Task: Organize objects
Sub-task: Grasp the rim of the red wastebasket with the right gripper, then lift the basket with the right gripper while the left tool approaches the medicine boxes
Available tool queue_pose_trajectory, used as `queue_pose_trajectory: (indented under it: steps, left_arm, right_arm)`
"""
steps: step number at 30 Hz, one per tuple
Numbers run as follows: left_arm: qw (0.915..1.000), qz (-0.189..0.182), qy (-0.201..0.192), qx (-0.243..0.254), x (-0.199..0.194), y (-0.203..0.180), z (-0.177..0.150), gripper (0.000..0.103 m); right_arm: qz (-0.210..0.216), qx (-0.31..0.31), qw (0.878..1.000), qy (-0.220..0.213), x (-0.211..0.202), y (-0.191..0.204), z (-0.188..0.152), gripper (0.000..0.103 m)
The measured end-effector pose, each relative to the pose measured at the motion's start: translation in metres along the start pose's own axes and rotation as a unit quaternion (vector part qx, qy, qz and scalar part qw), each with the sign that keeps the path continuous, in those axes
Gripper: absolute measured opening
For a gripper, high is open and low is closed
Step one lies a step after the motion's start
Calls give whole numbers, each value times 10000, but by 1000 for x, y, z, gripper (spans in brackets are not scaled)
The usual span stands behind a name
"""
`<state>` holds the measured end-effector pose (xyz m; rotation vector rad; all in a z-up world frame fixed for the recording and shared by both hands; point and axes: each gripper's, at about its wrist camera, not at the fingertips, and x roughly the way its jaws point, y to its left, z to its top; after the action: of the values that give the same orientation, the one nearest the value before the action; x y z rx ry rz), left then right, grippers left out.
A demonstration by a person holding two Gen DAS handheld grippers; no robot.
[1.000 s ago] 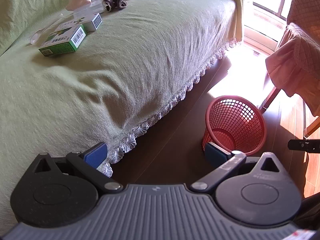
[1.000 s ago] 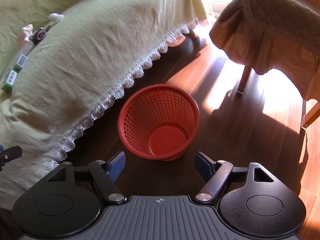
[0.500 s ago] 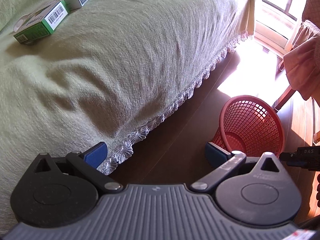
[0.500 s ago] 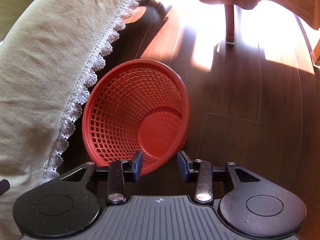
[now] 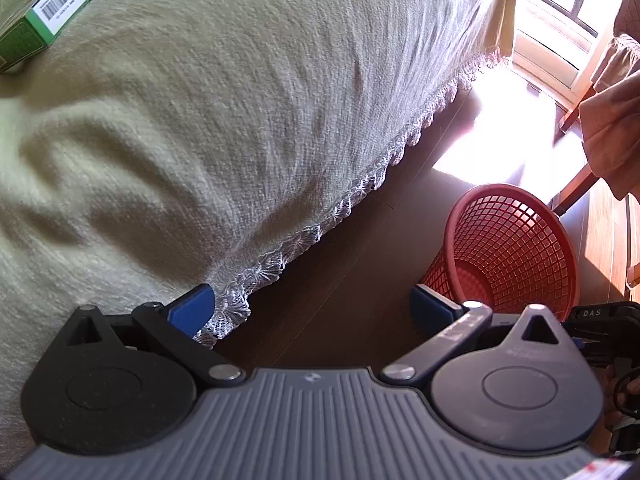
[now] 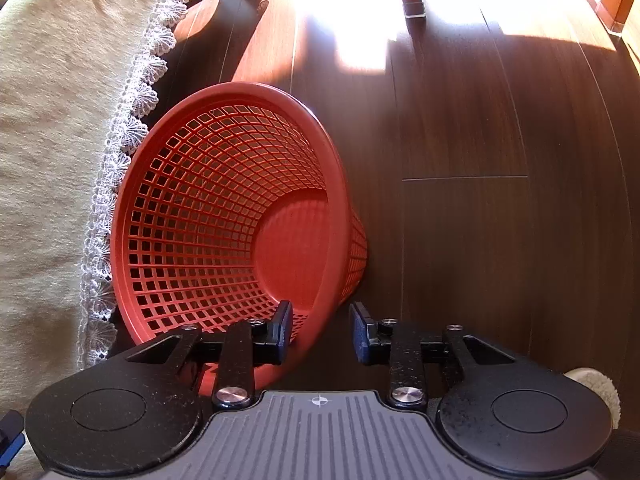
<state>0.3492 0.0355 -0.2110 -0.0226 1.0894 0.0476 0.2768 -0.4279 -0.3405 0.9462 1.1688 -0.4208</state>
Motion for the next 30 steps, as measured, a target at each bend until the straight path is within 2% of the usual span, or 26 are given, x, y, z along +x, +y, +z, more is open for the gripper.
queue_pose_trajectory:
  steps: [3,6,7,10,13,17,23,30]
  left_arm:
    - [10000,1,-21,84,4,-5,3,102]
    - [9999,-20,-3,124,9,-9,3,102]
    - [9999,-35,20,143,13,-10,3,102]
    - [9994,-41,164,311,21,-14,2,102]
    - [9984,-14,211,522,25,-15,7,102]
    - [9990,-60,222,380,18,-16,14,101]
    - [9994,-85,44,319,-24,-26,23,101]
    - [9998,-26,-79,-169,-104,-18,55,101]
  right_arm:
    - [27,-21,10000,-88,3,4,1,28]
    - [-29,109,9995,-279,5,3,1,14]
    - [19,177,9992,-353,4,1,2,12]
    - [-78,23,9991,-426,-6,9,8,9]
    - [-364,-359,9977,-453,-20,26,17,8]
    - [-628,-396,9969,-241,-38,39,23,7]
    - [-824,-566,9950,-5,-98,74,39,7]
    - [-712,-658,9953,8,-188,121,66,7]
